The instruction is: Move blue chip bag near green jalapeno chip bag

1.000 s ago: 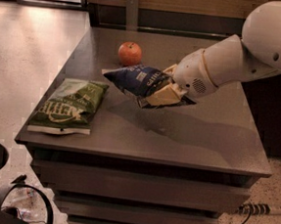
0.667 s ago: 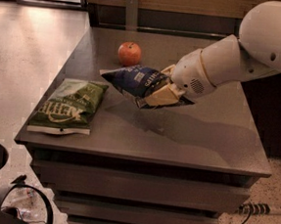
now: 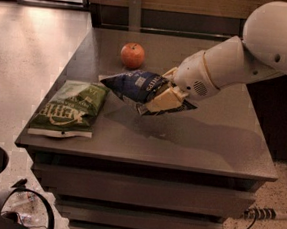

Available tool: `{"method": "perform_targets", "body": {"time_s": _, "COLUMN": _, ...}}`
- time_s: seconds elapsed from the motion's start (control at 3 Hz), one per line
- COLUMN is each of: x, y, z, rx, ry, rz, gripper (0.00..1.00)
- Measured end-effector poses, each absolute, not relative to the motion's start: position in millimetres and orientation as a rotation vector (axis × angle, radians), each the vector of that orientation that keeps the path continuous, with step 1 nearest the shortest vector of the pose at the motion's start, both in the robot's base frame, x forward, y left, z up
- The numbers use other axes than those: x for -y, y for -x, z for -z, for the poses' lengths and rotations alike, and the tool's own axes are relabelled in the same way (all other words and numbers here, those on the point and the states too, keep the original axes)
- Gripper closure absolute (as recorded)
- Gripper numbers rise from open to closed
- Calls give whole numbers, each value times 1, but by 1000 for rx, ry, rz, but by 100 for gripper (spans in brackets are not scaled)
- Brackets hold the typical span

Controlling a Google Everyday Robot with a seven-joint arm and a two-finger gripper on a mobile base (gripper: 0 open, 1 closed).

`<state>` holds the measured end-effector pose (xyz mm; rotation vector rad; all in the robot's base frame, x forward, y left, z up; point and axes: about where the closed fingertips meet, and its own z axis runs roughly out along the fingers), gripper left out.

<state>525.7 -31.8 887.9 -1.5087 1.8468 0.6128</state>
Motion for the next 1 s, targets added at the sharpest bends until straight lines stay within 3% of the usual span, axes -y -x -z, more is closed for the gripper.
{"method": "perform_targets", "body": {"time_s": 0.33, "x": 30, "y": -525, "z": -888, "rx": -1845, "ry": 1513, "rz": -614, "gripper": 12}}
{"method": "perform_targets", "body": {"time_s": 0.67, "x": 29, "y": -525, "z": -888, "rx": -1844, "ry": 1516, "rz": -615, "gripper": 0}}
{"method": "perform_targets", "body": {"time_s": 1.0, "x": 29, "y": -525, "z": -888, "rx": -1844, "ry": 1516, "rz": -615, "gripper": 0}}
